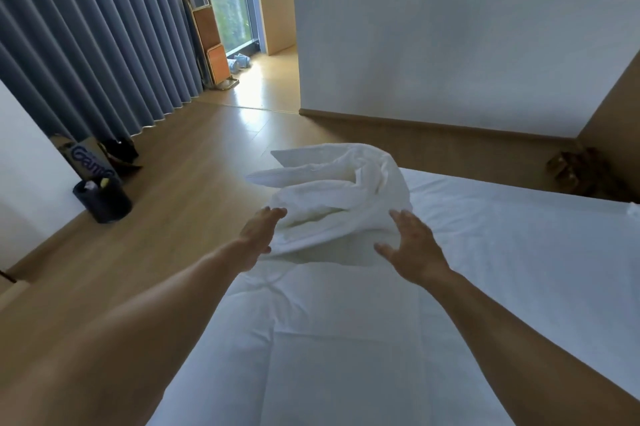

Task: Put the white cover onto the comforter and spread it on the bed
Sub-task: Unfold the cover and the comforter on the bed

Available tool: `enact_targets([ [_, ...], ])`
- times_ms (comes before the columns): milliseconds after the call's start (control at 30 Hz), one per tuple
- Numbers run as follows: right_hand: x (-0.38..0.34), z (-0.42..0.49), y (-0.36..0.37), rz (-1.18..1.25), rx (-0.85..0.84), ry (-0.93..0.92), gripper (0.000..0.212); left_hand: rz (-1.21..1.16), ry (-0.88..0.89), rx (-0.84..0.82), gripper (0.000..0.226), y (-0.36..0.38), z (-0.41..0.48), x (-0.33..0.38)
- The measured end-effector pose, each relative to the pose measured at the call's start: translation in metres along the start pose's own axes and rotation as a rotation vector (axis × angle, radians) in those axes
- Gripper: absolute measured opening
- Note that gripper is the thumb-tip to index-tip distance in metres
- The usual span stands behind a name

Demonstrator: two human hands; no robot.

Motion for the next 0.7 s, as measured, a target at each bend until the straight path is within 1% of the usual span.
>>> enact_targets([
  [100, 0.000, -0.007, 0.058, -0.035, -0.184, 0.049, 0.083, 0.178, -0.124, -0.005, 0.056, -0.023, -0.007, -0.051],
  [167, 0.000, -0.014, 0.094, -0.048, -0.265, 0.100, 0.085, 0.196, -0.200, -0.012, 0.051, -0.040, -0.015, -0.086],
  [200, 0.000, -0.016, 0.111, -0.046, -0.294, 0.127, 0.086, 0.198, -0.237, -0.006, 0.052, -0.049, -0.018, -0.103],
  [267, 0.001, -0.021, 0.142, -0.031, -0.326, 0.192, 0.089, 0.189, -0.322, -0.024, 0.062, -0.067, -0.027, -0.140],
  [367, 0.015, -0.029, 0.177, 0.031, -0.307, 0.340, 0.099, 0.159, -0.377, -0.066, 0.090, -0.091, -0.031, -0.190],
  [467, 0.041, -0.042, 0.200, 0.123, -0.221, 0.526, 0.114, 0.077, -0.388, -0.059, 0.091, -0.109, -0.032, -0.226],
  [533, 0.057, -0.049, 0.211, 0.162, -0.154, 0.616, 0.122, 0.014, -0.371, -0.104, 0.099, -0.110, -0.028, -0.244],
  [567, 0.063, -0.052, 0.215, 0.167, -0.129, 0.645, 0.124, -0.022, -0.342, -0.151, 0.098, -0.108, -0.023, -0.249],
  [633, 0.068, -0.058, 0.222, 0.169, -0.103, 0.680, 0.129, -0.100, -0.312, -0.266, 0.081, -0.097, -0.021, -0.251],
  [700, 0.068, -0.067, 0.228, 0.180, -0.102, 0.690, 0.133, -0.131, -0.330, -0.344, 0.069, -0.085, -0.025, -0.256],
])
Point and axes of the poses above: each hand's wrist, its own z-axis towards the middle knuckle, its own y-axis out of the palm, x = y × z, the point moved 8 cm from there along z, towards the middle knuckle, and after that the axes turned 15 degrees about -x, right-handed, at the moved point
